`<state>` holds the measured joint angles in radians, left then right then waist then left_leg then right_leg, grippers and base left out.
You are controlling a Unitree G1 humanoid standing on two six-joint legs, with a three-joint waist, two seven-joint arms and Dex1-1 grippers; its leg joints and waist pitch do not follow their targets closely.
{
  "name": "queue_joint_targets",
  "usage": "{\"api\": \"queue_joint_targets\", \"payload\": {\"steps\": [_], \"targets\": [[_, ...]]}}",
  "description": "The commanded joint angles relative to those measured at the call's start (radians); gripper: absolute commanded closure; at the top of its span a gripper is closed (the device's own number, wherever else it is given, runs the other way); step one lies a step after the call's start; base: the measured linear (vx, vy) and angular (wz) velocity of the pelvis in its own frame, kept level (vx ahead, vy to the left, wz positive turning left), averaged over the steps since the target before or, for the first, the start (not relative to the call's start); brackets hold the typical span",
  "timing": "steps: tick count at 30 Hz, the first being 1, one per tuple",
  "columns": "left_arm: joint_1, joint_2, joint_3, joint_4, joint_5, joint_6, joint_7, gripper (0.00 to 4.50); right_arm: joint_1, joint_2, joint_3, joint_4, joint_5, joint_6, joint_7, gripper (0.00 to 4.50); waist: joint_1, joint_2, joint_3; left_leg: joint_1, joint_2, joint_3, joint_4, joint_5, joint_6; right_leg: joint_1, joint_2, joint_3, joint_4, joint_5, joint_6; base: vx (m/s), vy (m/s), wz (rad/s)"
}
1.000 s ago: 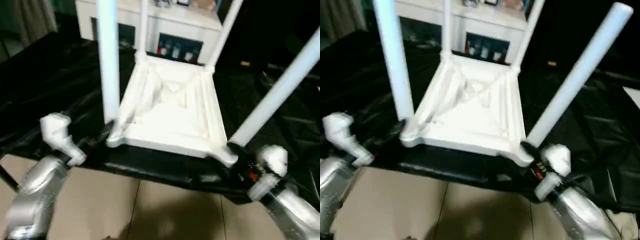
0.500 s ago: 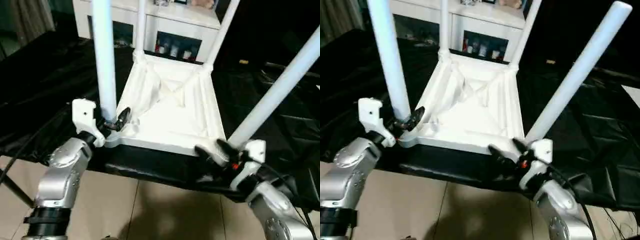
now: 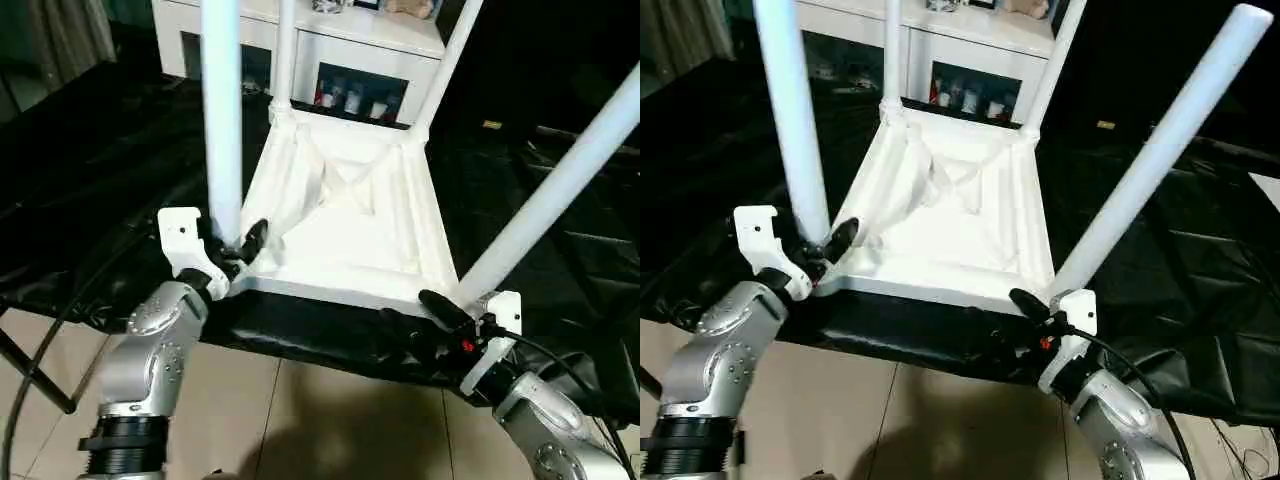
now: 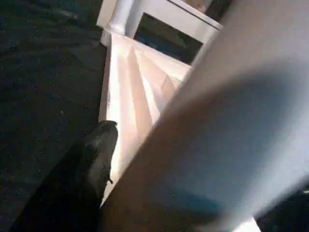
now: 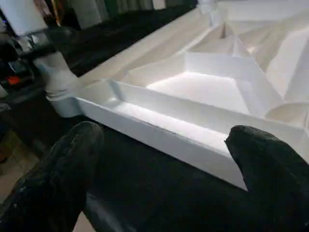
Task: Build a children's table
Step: Rotate leg to tighten
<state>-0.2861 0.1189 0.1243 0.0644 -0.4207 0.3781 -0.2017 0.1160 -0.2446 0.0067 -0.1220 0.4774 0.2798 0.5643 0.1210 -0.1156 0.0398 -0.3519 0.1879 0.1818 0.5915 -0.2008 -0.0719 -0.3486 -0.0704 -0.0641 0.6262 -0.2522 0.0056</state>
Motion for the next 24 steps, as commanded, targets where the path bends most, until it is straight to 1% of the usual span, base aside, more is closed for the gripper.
{"api": "queue_joint_targets", "payload": {"steps": [1,2,4,5,6,7,8,11,13,14,15,16,17,18,19,20,21,22,23,24], "targets": [[-0.024,-0.033,-0.004,0.0,-0.04,0.03,0.022,0.82,-0.01,-0.001,-0.02,0.02,-0.012,0.012,-0.022,0.0,0.0,0.009,-0.037,0.007,0.054,-0.025,-0.076,-0.132,0.0,0.024,-0.077,0.055,-0.074,0.013,-0.151,0.0,0.0,0.0],[-0.026,-0.036,-0.003,0.001,-0.042,0.031,0.024,0.82,-0.011,-0.001,-0.02,0.021,-0.013,0.014,-0.023,0.0,0.001,0.011,-0.037,0.008,0.053,-0.025,-0.076,-0.131,-0.001,0.023,-0.078,0.054,-0.074,0.006,-0.149,0.0,0.0,0.0],[-0.041,-0.069,0.002,0.009,-0.059,0.045,0.039,0.91,-0.02,0.004,-0.021,0.033,-0.022,0.023,-0.035,0.0,0.001,0.01,-0.036,0.008,0.053,-0.025,-0.077,-0.14,0.0,0.022,-0.078,0.055,-0.077,-0.018,-0.135,0.0,0.0,0.0],[-0.041,-0.069,0.002,0.009,-0.059,0.045,0.039,1.08,-0.02,0.004,-0.021,0.033,-0.022,0.023,-0.035,0.0,0.002,0.01,-0.036,0.008,0.055,-0.025,-0.078,-0.15,-0.004,0.022,-0.08,0.055,-0.079,-0.04,-0.131,0.0,0.0,0.0],[-0.051,-0.102,0.012,0.014,-0.072,0.051,0.061,1.17,-0.025,0.007,-0.022,0.038,-0.02,0.028,-0.029,0.0,0.003,0.009,-0.035,0.008,0.054,-0.025,-0.078,-0.157,-0.004,0.021,-0.079,0.055,-0.082,-0.058,-0.123,0.0,0.0,0.0],[-0.054,-0.111,0.015,0.016,-0.075,0.053,0.067,1.18,-0.027,0.008,-0.023,0.039,-0.019,0.029,-0.027,0.0,0.002,0.009,-0.035,0.007,0.055,-0.026,-0.079,-0.158,-0.006,0.022,-0.079,0.056,-0.081,-0.06,-0.122,0.0,0.0,0.0],[-0.062,-0.134,0.011,0.019,-0.076,0.053,0.078,1.19,-0.027,0.01,-0.024,0.035,0.003,0.036,-0.005,0.0,0.004,0.009,-0.035,0.009,0.055,-0.026,-0.079,-0.163,-0.005,0.02,-0.079,0.055,-0.083,-0.068,-0.117,0.0,0.0,0.0],[-0.071,-0.157,0.008,0.013,-0.073,0.062,0.096,1.22,-0.019,0.002,-0.014,0.031,0.018,0.037,0.015,0.0,0.007,0.008,-0.035,0.005,0.056,-0.026,-0.077,-0.151,0.002,0.022,-0.081,0.055,-0.082,-0.055,-0.116,0.0,0.0,0.0],[-0.074,-0.162,0.01,0.01,-0.076,0.069,0.102,1.22,-0.015,-0.001,-0.009,0.031,0.015,0.033,0.015,0.0,0.009,0.009,-0.036,0.003,0.055,-0.026,-0.075,-0.123,0.008,0.024,-0.081,0.055,-0.08,-0.028,-0.119,0.0,0.0,0.0],[-0.075,-0.164,0.013,0.011,-0.076,0.063,0.107,1.22,-0.014,0.0,-0.01,0.033,0.013,0.031,0.012,0.0,0.009,0.012,-0.036,0.002,0.053,-0.026,-0.075,-0.108,0.01,0.025,-0.08,0.055,-0.077,-0.011,-0.121,0.0,0.0,0.0],[-0.076,-0.166,0.015,0.011,-0.075,0.059,0.111,1.24,-0.014,0.001,-0.01,0.034,0.012,0.03,0.01,0.0,0.008,0.01,-0.036,0.002,0.053,-0.026,-0.074,-0.103,0.014,0.026,-0.079,0.054,-0.078,-0.003,-0.12,0.0,0.0,0.0],[-0.077,-0.165,0.017,0.012,-0.065,0.043,0.118,1.24,-0.014,0.002,-0.011,0.036,0.006,0.025,0.004,0.0,0.008,0.013,-0.036,0.002,0.052,-0.026,-0.073,-0.102,0.015,0.025,-0.079,0.054,-0.077,-0.001,-0.121,0.0,0.0,0.0],[-0.077,-0.165,0.017,0.012,-0.065,0.043,0.118,1.26,-0.014,0.002,-0.011,0.036,0.006,0.025,0.004,0.0,0.007,0.011,-0.037,0.002,0.052,-0.026,-0.073,-0.1,0.019,0.026,-0.078,0.054,-0.077,0.002,-0.122,0.0,0.0,0.0],[-0.079,-0.161,0.016,0.013,-0.05,0.028,0.118,1.27,-0.014,0.003,-0.012,0.038,-0.001,0.02,-0.001,0.0,0.006,0.013,-0.037,0.002,0.053,-0.026,-0.073,-0.094,0.021,0.026,-0.079,0.054,-0.076,0.011,-0.125,0.0,0.0,0.0],[-0.079,-0.161,0.016,0.013,-0.05,0.028,0.118,1.29,-0.014,0.003,-0.012,0.038,-0.001,0.02,-0.001,0.0,0.005,0.013,-0.036,0.002,0.053,-0.026,-0.073,-0.093,0.022,0.026,-0.078,0.054,-0.076,0.013,-0.126,0.0,0.0,0.0],[-0.077,-0.12,-0.034,0.007,0.032,-0.035,0.089,1.3,-0.014,0.006,-0.015,0.041,-0.008,0.014,-0.006,0.0,0.004,0.014,-0.037,0.002,0.053,-0.027,-0.073,-0.086,0.028,0.026,-0.077,0.053,-0.077,0.022,-0.123,0.0,0.0,0.0],[-0.077,-0.12,-0.034,0.007,0.032,-0.035,0.089,1.31,-0.014,0.006,-0.015,0.041,-0.008,0.014,-0.006,0.0,0.001,0.015,-0.037,0.001,0.053,-0.026,-0.073,-0.081,0.031,0.026,-0.077,0.054,-0.076,0.029,-0.117,0.0,0.0,0.0],[-0.075,-0.089,-0.075,0.001,0.101,-0.088,0.066,1.33,-0.014,0.009,-0.018,0.043,-0.012,0.011,-0.006,0.0,0.001,0.015,-0.038,0.002,0.053,-0.027,-0.072,-0.078,0.03,0.026,-0.077,0.054,-0.075,0.035,-0.116,0.0,0.0,0.0],[-0.075,-0.089,-0.075,0.001,0.101,-0.088,0.066,1.38,-0.014,0.009,-0.018,0.043,-0.012,0.011,-0.006,0.0,-0.001,0.016,-0.039,0.002,0.053,-0.028,-0.071,-0.072,0.034,0.027,-0.077,0.054,-0.074,0.041,-0.11,0.0,0.0,0.0],[-0.07,-0.05,-0.127,-0.01,0.188,-0.164,0.038,1.45,-0.011,0.009,-0.02,0.05,-0.019,0.002,-0.004,0.0,-0.002,0.017,-0.039,0.002,0.053,-0.028,-0.071,-0.065,0.037,0.025,-0.077,0.052,-0.075,0.053,-0.113,0.0,0.0,0.0]]}}
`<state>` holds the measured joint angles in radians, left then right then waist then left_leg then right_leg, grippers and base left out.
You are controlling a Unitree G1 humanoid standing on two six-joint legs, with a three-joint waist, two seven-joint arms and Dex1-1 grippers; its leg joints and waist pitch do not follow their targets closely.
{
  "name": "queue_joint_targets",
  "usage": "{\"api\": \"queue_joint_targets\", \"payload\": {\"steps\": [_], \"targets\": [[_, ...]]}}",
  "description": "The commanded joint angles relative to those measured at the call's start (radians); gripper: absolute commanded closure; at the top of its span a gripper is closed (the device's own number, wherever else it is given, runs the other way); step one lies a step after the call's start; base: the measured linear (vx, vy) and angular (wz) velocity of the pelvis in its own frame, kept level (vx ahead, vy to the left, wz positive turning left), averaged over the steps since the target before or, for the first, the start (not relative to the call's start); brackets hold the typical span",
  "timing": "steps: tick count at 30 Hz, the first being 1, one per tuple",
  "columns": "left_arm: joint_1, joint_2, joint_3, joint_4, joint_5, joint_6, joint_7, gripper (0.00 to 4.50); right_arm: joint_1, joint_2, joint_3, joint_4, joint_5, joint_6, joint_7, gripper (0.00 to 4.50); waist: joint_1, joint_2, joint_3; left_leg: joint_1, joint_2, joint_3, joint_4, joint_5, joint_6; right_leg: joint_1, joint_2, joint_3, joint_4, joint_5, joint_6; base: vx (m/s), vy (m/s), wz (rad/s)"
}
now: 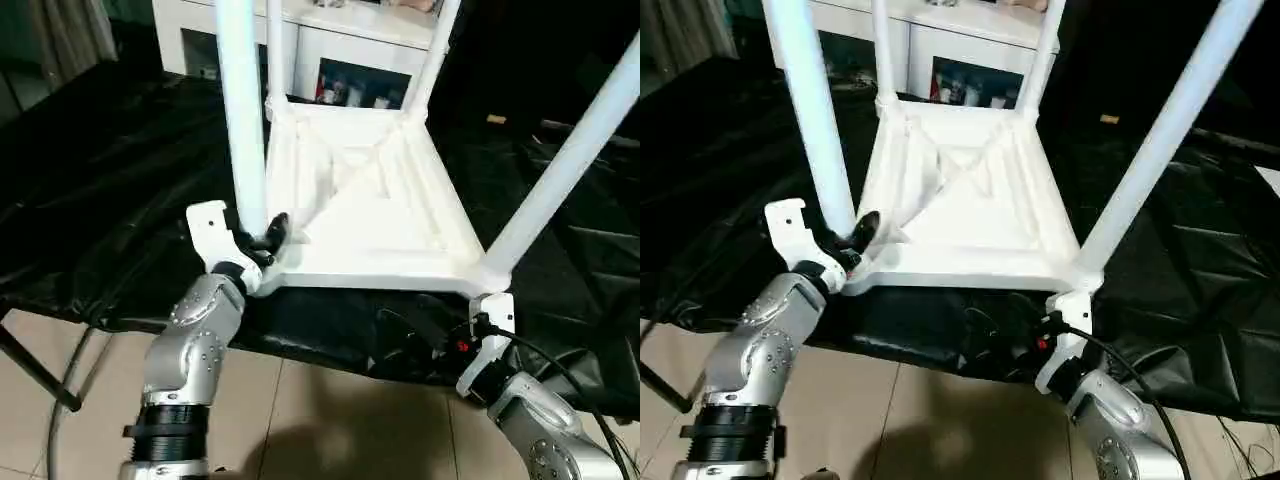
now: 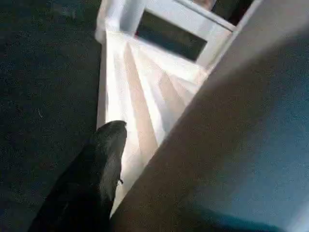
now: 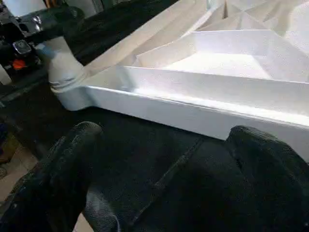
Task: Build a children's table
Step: Rotate leg to tighten, then flip table
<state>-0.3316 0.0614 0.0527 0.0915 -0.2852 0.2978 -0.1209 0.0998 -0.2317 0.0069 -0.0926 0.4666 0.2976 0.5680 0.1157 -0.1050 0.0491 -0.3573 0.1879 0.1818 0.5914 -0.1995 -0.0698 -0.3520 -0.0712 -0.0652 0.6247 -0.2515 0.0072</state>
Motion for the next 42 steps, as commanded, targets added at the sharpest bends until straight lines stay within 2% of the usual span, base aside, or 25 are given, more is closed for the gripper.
{"api": "queue_joint_targets", "payload": {"steps": [1,2,5,11,12,16,19,21,22,24,27,30,32,42], "targets": [[-0.023,0.017,-0.068,-0.04,0.072,-0.1,-0.051,1.49,0.006,-0.003,-0.02,0.022,-0.01,-0.017,-0.007,0.0,0.003,0.007,-0.05,0.008,0.055,-0.03,-0.071,-0.059,0.038,0.03,-0.076,0.053,-0.073,0.061,-0.11,0.0,0.0,0.0],[-0.021,0.034,-0.089,-0.044,0.1,-0.129,-0.064,1.54,0.009,-0.004,-0.018,0.024,-0.014,-0.022,-0.006,0.0,0.002,0.01,-0.051,0.011,0.058,-0.029,-0.07,-0.053,0.035,0.028,-0.078,0.053,-0.067,0.089,-0.125,0.0,0.0,0.0],[-0.018,0.057,-0.115,-0.045,0.139,-0.158,-0.063,1.77,0.012,-0.002,-0.013,0.022,-0.017,-0.023,-0.007,0.0,0.0,0.007,-0.049,0.01,0.056,-0.026,-0.071,-0.063,0.031,0.029,-0.077,0.053,-0.064,0.109,-0.148,0.0,0.0,0.0],[0.002,0.114,-0.17,-0.032,0.236,-0.247,-0.094,1.89,0.018,0.001,-0.004,0.019,-0.031,-0.029,-0.006,0.0,0.0,0.011,-0.046,0.012,0.058,-0.028,-0.076,-0.105,0.014,0.027,-0.079,0.054,-0.069,0.043,-0.138,0.0,0.0,0.0],[0.007,0.12,-0.17,-0.033,0.24,-0.25,-0.102,1.65,0.019,0.001,-0.003,0.019,-0.033,-0.031,-0.005,0.0,0.0,0.012,-0.047,0.011,0.058,-0.028,-0.075,-0.102,0.011,0.027,-0.08,0.054,-0.067,0.053,-0.14,0.0,0.0,0.0],[0.019,0.135,-0.158,-0.039,0.247,-0.238,-0.097,1.48,0.024,-0.006,0.005,0.021,-0.046,-0.037,-0.004,0.0,0.001,0.009,-0.048,0.01,0.056,-0.027,-0.073,-0.092,0.013,0.029,-0.079,0.054,-0.064,0.084,-0.151,0.0,0.0,0.0],[0.021,0.139,-0.158,-0.038,0.251,-0.237,-0.088,1.18,0.024,-0.004,0.007,0.018,-0.046,-0.034,-0.005,0.0,0.0,0.011,-0.046,0.012,0.057,-0.026,-0.075,-0.116,0.01,0.026,-0.081,0.054,-0.067,0.049,-0.156,0.0,0.0,0.0],[0.024,0.133,-0.152,-0.034,0.242,-0.235,-0.098,1.68,0.025,-0.002,0.008,0.016,-0.05,-0.031,-0.005,0.0,0.0,0.011,-0.046,0.012,0.057,-0.027,-0.076,-0.119,0.009,0.026,-0.08,0.055,-0.067,0.04,-0.156,0.0,0.0,0.0],[0.025,0.131,-0.149,-0.034,0.247,-0.233,-0.093,1.75,0.026,-0.001,0.008,0.015,-0.052,-0.031,-0.005,0.0,0.0,0.011,-0.046,0.011,0.057,-0.027,-0.076,-0.12,0.008,0.026,-0.081,0.055,-0.067,0.038,-0.157,0.0,0.0,0.0],[0.026,0.129,-0.147,-0.034,0.252,-0.231,-0.091,1.59,0.029,-0.002,0.009,0.012,-0.055,-0.03,-0.004,0.0,0.0,0.012,-0.047,0.011,0.058,-0.027,-0.075,-0.115,0.008,0.027,-0.08,0.054,-0.066,0.05,-0.159,0.0,0.0,0.0],[0.028,0.128,-0.146,-0.036,0.251,-0.225,-0.089,2.21,0.03,-0.001,0.008,0.011,-0.056,-0.029,-0.004,0.0,0.0,0.011,-0.047,0.011,0.057,-0.027,-0.075,-0.108,0.012,0.026,-0.079,0.054,-0.065,0.063,-0.16,0.0,0.0,0.0],[0.031,0.123,-0.141,-0.041,0.245,-0.214,-0.082,2.05,0.029,0.0,0.006,0.009,-0.057,-0.026,-0.005,0.0,0.0,0.011,-0.046,0.011,0.057,-0.027,-0.076,-0.116,0.011,0.027,-0.08,0.054,-0.067,0.052,-0.162,0.0,0.0,0.0],[0.032,0.114,-0.13,-0.044,0.233,-0.206,-0.076,2.41,0.023,0.001,0.003,0.01,-0.056,-0.022,-0.007,0.0,-0.001,0.01,-0.046,0.01,0.057,-0.027,-0.075,-0.118,0.01,0.027,-0.08,0.055,-0.067,0.046,-0.161,0.0,0.0,0.0],[0.031,0.077,-0.076,-0.058,0.202,-0.162,-0.03,2.57,0.008,0.012,0.003,0.013,-0.051,-0.015,-0.02,0.0,-0.002,0.009,-0.044,0.009,0.057,-0.027,-0.077,-0.127,0.011,0.026,-0.081,0.055,-0.07,0.017,-0.158,0.0,0.0,0.0]]}}
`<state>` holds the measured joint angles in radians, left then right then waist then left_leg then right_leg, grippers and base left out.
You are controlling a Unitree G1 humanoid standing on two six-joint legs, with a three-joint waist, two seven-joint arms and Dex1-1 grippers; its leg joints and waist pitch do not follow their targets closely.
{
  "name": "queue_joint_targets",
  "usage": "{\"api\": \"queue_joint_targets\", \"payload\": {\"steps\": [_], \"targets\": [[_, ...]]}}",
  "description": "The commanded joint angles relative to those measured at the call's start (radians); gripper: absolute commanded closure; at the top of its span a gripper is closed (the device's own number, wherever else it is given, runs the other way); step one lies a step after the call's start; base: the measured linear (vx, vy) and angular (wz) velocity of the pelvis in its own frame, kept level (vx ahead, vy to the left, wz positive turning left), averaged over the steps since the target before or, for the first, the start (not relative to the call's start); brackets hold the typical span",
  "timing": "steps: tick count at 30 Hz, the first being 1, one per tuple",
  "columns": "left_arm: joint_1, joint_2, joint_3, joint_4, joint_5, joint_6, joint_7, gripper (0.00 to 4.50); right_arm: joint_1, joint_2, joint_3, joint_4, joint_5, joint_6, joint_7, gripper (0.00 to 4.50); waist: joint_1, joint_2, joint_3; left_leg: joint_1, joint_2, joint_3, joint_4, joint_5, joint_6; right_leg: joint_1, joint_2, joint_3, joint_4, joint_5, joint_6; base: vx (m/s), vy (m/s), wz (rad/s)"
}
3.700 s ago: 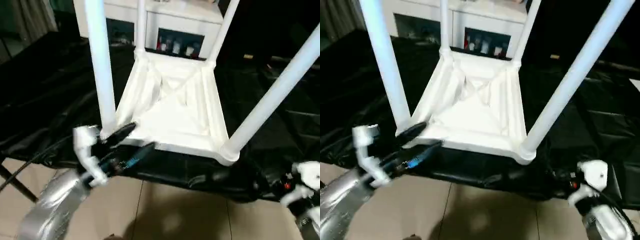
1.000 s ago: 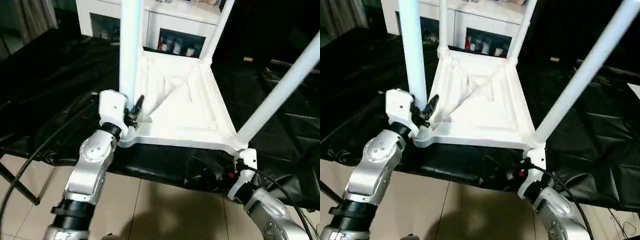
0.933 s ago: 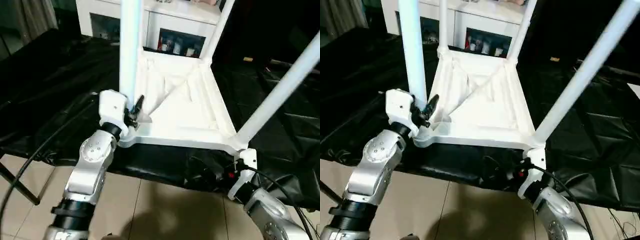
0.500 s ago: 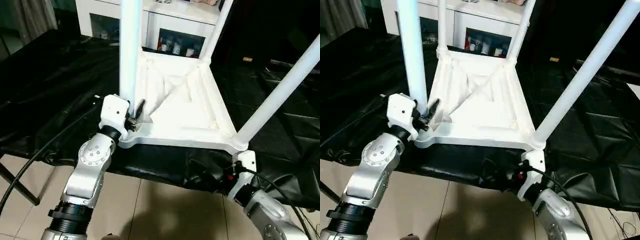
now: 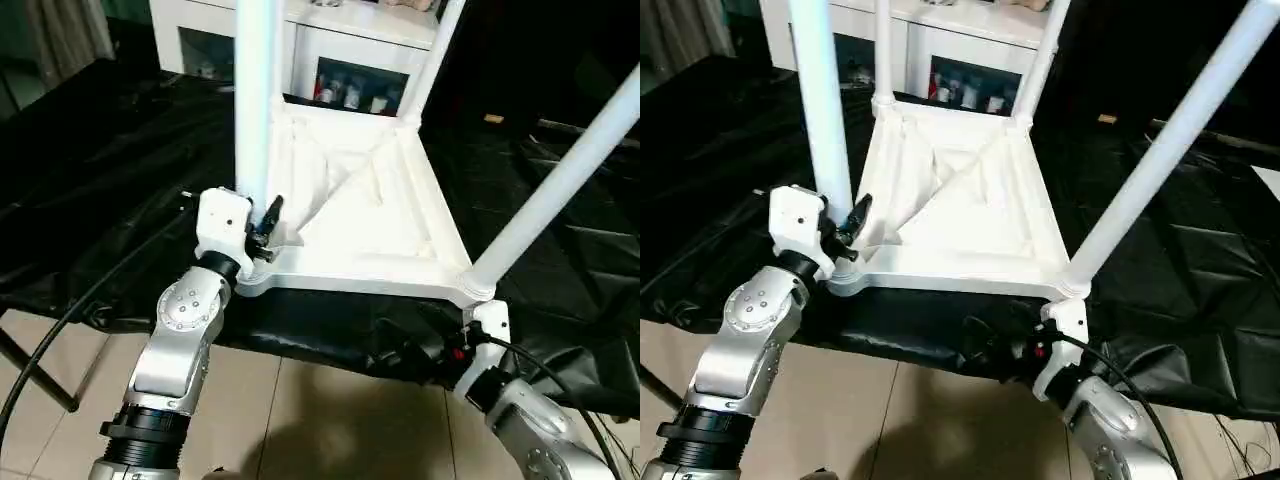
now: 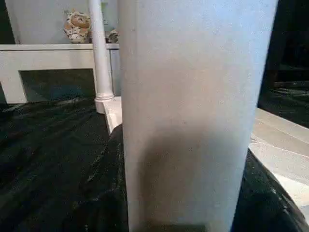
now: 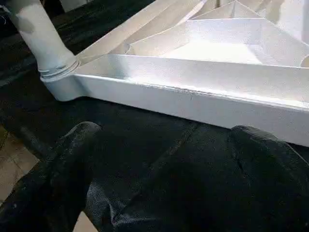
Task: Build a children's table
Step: Flip table
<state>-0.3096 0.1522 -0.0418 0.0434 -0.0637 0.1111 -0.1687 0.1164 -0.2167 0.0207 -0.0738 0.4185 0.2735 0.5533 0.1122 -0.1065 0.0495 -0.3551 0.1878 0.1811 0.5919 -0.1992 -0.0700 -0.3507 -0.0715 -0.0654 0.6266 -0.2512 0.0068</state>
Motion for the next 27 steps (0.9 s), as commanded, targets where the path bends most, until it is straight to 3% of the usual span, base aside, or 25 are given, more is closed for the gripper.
{"api": "queue_joint_targets", "payload": {"steps": [1,6,8,12,13,16,21,22,23,27], "targets": [[0.01,-0.02,0.024,-0.013,-0.029,0.036,0.017,2.58,-0.009,-0.002,-0.012,-0.006,-0.001,0.009,-0.004,0.0,0.001,0.008,-0.044,0.008,0.057,-0.026,-0.077,-0.132,0.011,0.024,-0.08,0.055,-0.073,0.008,-0.156,0.0,0.0,0.0],[-0.004,-0.1,0.099,-0.026,-0.166,0.142,0.054,2.58,-0.036,0.009,-0.033,0.031,-0.021,-0.002,-0.049,0.0,-0.001,0.005,-0.042,0.007,0.056,-0.025,-0.077,-0.134,0.006,0.022,-0.082,0.056,-0.074,-0.021,-0.167,0.0,0.0,0.0],[-0.019,-0.124,0.123,-0.036,-0.207,0.181,0.067,2.58,-0.053,0.02,-0.051,0.047,-0.018,0.009,-0.082,0.0,0.0,0.003,-0.041,0.008,0.054,-0.023,-0.077,-0.143,0.009,0.021,-0.081,0.057,-0.078,-0.059,-0.154,0.0,0.0,0.0],[-0.029,-0.145,0.134,-0.059,-0.241,0.227,0.064,2.58,-0.074,0.034,-0.066,0.069,-0.007,0.013,-0.102,0.0,0.001,0.008,-0.042,0.006,0.054,-0.023,-0.076,-0.142,0.009,0.02,-0.083,0.057,-0.079,-0.088,-0.149,0.0,0.0,0.0],[-0.03,-0.153,0.131,-0.074,-0.242,0.248,0.058,2.58,-0.094,0.06,-0.095,0.088,0.014,0.014,-0.138,0.0,0.0,0.003,-0.041,0.005,0.053,-0.022,-0.076,-0.141,0.011,0.019,-0.081,0.057,-0.08,-0.089,-0.149,0.0,0.0,0.0],[-0.029,-0.174,0.142,-0.093,-0.25,0.277,0.062,2.58,-0.121,0.095,-0.14,0.109,0.061,0.028,-0.179,0.0,-0.002,0.005,-0.044,0.006,0.054,-0.023,-0.075,-0.12,0.013,0.018,-0.08,0.057,-0.075,-0.06,-0.146,0.0,0.0,0.0],[-0.035,-0.19,0.152,-0.113,-0.265,0.309,0.074,2.58,-0.182,0.152,-0.231,0.135,0.237,0.073,-0.166,0.0,0.0,0.003,-0.049,0.005,0.052,-0.022,-0.07,-0.061,0.041,0.022,-0.077,0.055,-0.065,0.044,-0.139,0.0,0.0,0.0],[-0.035,-0.19,0.152,-0.113,-0.265,0.309,0.074,2.58,-0.182,0.153,-0.231,0.135,0.239,0.073,-0.166,0.0,0.0,0.003,-0.049,0.004,0.052,-0.022,-0.069,-0.054,0.045,0.023,-0.076,0.055,-0.064,0.055,-0.139,0.0,0.0,0.0],[-0.035,-0.193,0.149,-0.118,-0.266,0.319,0.077,2.58,-0.213,0.173,-0.263,0.146,0.309,0.093,-0.145,0.0,-0.001,0.002,-0.05,0.003,0.051,-0.021,-0.068,-0.043,0.05,0.024,-0.076,0.054,-0.063,0.072,-0.141,0.0,0.0,0.0],[-0.034,-0.202,0.154,-0.128,-0.265,0.336,0.079,2.58,-0.261,0.189,-0.295,0.2,0.328,0.098,-0.15,0.0,0.001,0.002,-0.055,0.001,0.051,-0.018,-0.063,-0.007,0.058,0.021,-0.075,0.054,-0.057,0.102,-0.157,0.0,0.0,0.0]]}}
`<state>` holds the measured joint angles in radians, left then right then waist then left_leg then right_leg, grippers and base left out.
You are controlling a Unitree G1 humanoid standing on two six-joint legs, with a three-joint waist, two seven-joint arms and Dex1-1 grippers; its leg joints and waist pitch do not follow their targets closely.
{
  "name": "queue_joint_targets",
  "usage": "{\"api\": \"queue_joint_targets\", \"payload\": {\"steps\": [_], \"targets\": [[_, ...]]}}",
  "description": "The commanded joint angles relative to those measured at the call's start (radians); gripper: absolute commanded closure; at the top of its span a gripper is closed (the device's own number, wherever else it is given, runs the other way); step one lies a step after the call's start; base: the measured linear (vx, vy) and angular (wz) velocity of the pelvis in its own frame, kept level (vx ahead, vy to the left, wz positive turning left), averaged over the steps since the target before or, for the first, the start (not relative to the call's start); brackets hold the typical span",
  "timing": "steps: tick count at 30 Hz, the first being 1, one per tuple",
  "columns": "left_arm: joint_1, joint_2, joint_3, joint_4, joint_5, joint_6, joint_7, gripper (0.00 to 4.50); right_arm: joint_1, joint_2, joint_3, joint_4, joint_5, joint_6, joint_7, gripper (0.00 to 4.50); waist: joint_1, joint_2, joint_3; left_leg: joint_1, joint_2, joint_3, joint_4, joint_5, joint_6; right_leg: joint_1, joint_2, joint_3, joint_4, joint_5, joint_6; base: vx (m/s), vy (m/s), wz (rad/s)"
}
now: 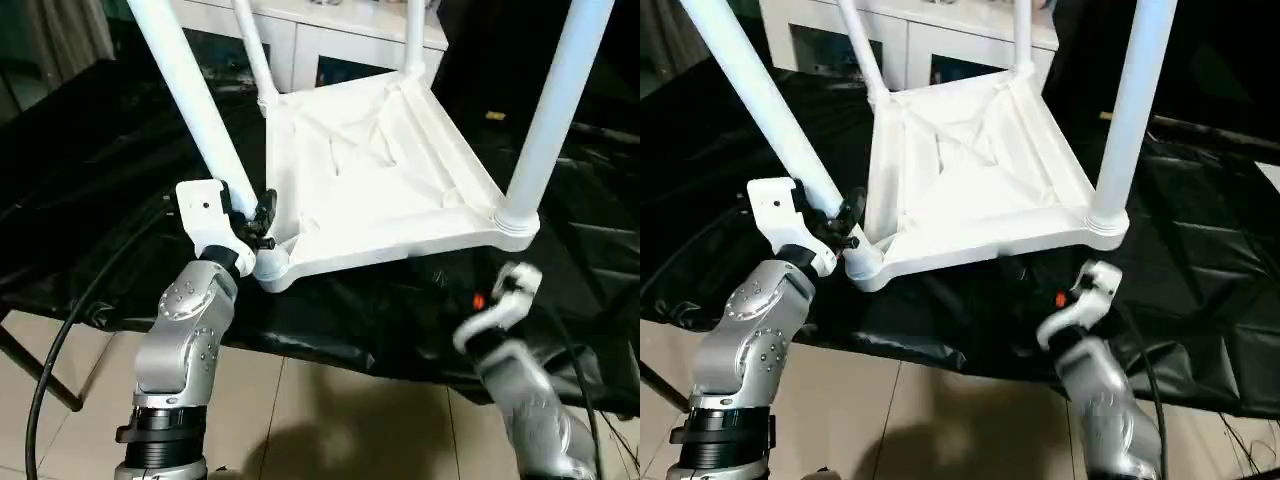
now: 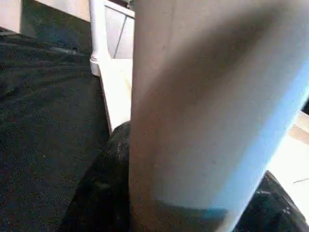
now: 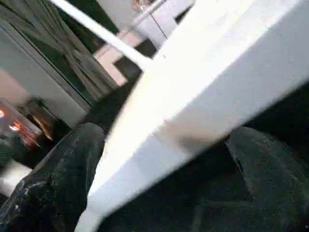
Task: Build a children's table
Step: Flip table
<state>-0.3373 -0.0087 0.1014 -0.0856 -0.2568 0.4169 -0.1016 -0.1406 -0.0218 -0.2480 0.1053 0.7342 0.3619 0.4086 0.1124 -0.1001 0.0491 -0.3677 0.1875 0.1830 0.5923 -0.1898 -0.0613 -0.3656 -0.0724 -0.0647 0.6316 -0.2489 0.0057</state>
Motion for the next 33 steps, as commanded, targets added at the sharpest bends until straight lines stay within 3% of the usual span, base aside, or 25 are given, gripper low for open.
{"api": "queue_joint_targets", "payload": {"steps": [1,6,7,13,16,17,18,19,21,22,25,30,33], "targets": [[-0.006,-0.043,0.013,-0.001,-0.072,0.033,0.012,2.58,-0.018,-0.003,-0.032,0.043,0.008,0.005,-0.012,0.0,0.0,-0.005,-0.055,0.011,0.049,-0.019,-0.063,-0.008,0.05,0.037,-0.073,0.053,-0.061,0.111,-0.157,0.0,0.0,0.0],[-0.005,-0.043,0.015,-0.008,-0.073,0.044,0.007,2.58,-0.11,0.013,-0.07,0.18,0.019,-0.02,-0.04,0.0,-0.001,-0.001,-0.054,0.013,0.049,-0.017,-0.065,-0.031,0.029,0.035,-0.073,0.052,-0.063,0.089,-0.162,0.0,0.0,0.0],[-0.005,-0.042,0.014,-0.008,-0.073,0.045,0.006,2.58,-0.12,0.014,-0.075,0.195,0.024,-0.02,-0.04,0.0,0.0,0.004,-0.055,0.014,0.049,-0.018,-0.065,-0.032,0.027,0.035,-0.074,0.052,-0.061,0.094,-0.162,0.0,0.0,0.0],[-0.005,-0.042,0.008,-0.011,-0.07,0.061,-0.002,2.58,-0.257,0.014,-0.136,0.396,0.062,-0.054,-0.019,0.0,0.0,0.004,-0.057,0.014,0.048,-0.015,-0.062,-0.011,0.03,0.037,-0.072,0.051,-0.055,0.151,-0.182,0.0,0.0,0.0],[0.0,-0.042,0.003,-0.014,-0.069,0.069,-0.007,2.58,-0.318,0.005,-0.162,0.472,0.072,-0.069,0.006,0.0,0.002,0.003,-0.057,0.013,0.048,-0.016,-0.061,0.01,0.04,0.039,-0.073,0.05,-0.053,0.177,-0.186,0.0,0.0,0.0],[0.003,-0.048,-0.003,-0.014,-0.066,0.071,-0.008,2.58,-0.374,-0.004,-0.191,0.54,0.09,-0.08,0.021,0.0,0.0,-0.006,-0.057,0.011,0.048,-0.014,-0.059,0.007,0.046,0.04,-0.074,0.05,-0.051,0.173,-0.193,0.0,0.0,0.0],[0.003,-0.048,-0.003,-0.014,-0.066,0.071,-0.008,2.58,-0.378,-0.004,-0.193,0.544,0.091,-0.081,0.022,0.0,0.001,-0.002,-0.057,0.013,0.047,-0.013,-0.06,0.0,0.049,0.038,-0.074,0.05,-0.053,0.152,-0.2,0.0,0.0,0.0],[0.004,-0.053,-0.008,-0.013,-0.065,0.071,-0.007,2.58,-0.405,-0.008,-0.203,0.576,0.096,-0.082,0.032,0.0,0.001,-0.007,-0.054,0.012,0.047,-0.012,-0.06,0.0,0.052,0.038,-0.073,0.05,-0.055,0.147,-0.199,0.0,0.0,0.0],[0.004,-0.06,-0.014,-0.013,-0.065,0.073,-0.007,2.58,-0.43,-0.013,-0.203,0.612,0.085,-0.094,0.039,0.0,0.003,-0.004,-0.055,0.014,0.05,-0.012,-0.058,0.016,0.061,0.036,-0.074,0.049,-0.052,0.149,-0.203,0.0,0.0,0.0],[0.004,-0.061,-0.017,-0.014,-0.066,0.076,-0.009,2.58,-0.44,-0.016,-0.204,0.629,0.082,-0.099,0.044,0.0,0.003,-0.01,-0.054,0.014,0.05,-0.011,-0.057,0.025,0.065,0.036,-0.074,0.05,-0.052,0.158,-0.203,0.0,0.0,0.0],[0.007,-0.063,-0.022,-0.019,-0.067,0.085,-0.015,2.58,-0.477,-0.018,-0.211,0.682,0.087,-0.108,0.073,0.0,0.003,-0.011,-0.055,0.012,0.05,-0.011,-0.056,0.033,0.078,0.037,-0.075,0.049,-0.05,0.154,-0.213,0.0,0.0,0.0],[0.007,-0.063,-0.024,-0.022,-0.069,0.087,-0.021,2.58,-0.515,-0.03,-0.205,0.779,0.04,-0.118,0.091,0.48,0.004,-0.015,-0.058,0.013,0.052,-0.01,-0.056,0.031,0.079,0.037,-0.076,0.047,-0.052,0.123,-0.219,0.0,0.0,0.0],[0.003,-0.062,-0.026,-0.018,-0.068,0.087,-0.025,2.58,-0.522,-0.031,-0.208,0.798,0.036,-0.122,0.093,0.76,0.005,-0.013,-0.061,0.014,0.052,-0.009,-0.054,0.042,0.076,0.037,-0.078,0.048,-0.05,0.13,-0.221,0.0,0.0,0.0]]}}
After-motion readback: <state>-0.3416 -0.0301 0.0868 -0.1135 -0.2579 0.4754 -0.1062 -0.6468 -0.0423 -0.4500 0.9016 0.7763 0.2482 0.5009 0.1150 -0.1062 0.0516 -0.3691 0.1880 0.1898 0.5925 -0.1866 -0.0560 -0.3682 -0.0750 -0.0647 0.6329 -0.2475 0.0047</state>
